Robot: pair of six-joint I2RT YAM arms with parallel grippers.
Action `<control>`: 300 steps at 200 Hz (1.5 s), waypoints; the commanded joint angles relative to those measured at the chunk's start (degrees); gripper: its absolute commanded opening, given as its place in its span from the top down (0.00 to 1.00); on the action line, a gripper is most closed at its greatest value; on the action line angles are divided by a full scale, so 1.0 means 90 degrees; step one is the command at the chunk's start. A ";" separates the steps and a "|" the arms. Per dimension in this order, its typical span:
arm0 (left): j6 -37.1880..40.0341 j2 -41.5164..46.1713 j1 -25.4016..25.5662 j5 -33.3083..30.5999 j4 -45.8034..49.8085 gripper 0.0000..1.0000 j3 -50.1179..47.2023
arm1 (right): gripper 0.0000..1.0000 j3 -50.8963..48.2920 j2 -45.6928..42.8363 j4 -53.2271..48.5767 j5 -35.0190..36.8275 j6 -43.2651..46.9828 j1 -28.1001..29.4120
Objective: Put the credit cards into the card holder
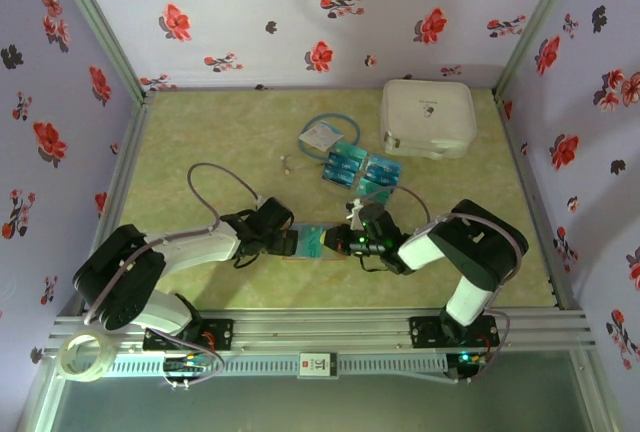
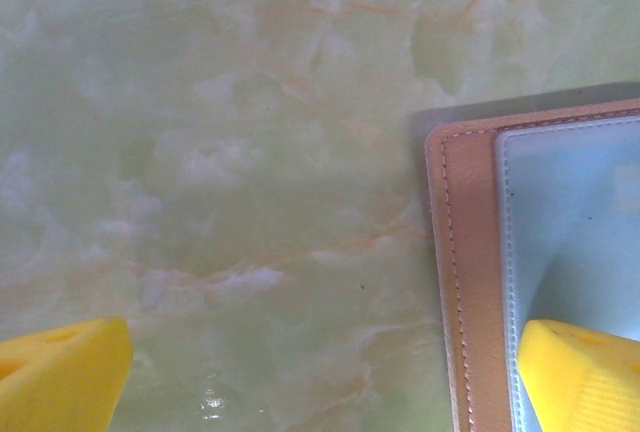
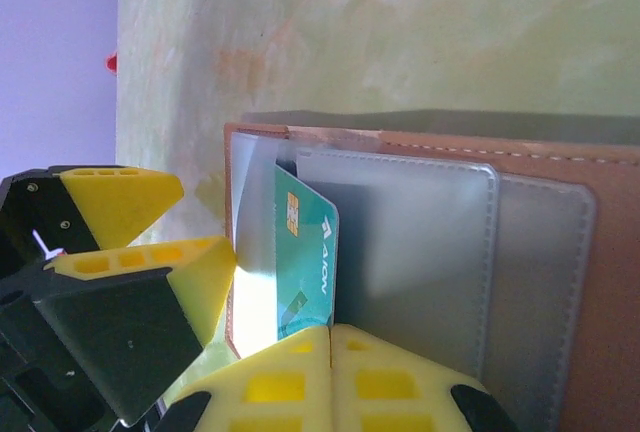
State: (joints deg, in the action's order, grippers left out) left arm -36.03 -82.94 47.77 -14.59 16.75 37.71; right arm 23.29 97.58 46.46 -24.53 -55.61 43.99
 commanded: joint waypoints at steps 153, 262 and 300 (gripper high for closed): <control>-0.0214 0.0895 -0.0478 -0.0002 0.0491 0.00 -0.0159 | 0.49 0.1615 -0.1124 -0.4012 0.0436 0.1364 0.0158; -0.0120 0.0631 -0.0787 -0.0147 0.0769 0.00 -0.0289 | 1.00 0.3215 -0.0421 -0.6846 0.1676 0.2283 0.0546; -0.0013 0.0389 -0.0787 -0.0155 0.0800 0.00 -0.0162 | 1.00 0.3412 -0.0122 -0.6826 0.1692 0.2276 0.0666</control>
State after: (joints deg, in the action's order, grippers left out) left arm -37.21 -78.00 41.06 -14.61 22.02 34.59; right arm 51.68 94.80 -12.80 -11.09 -36.32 49.21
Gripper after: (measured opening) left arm 0.996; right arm 0.055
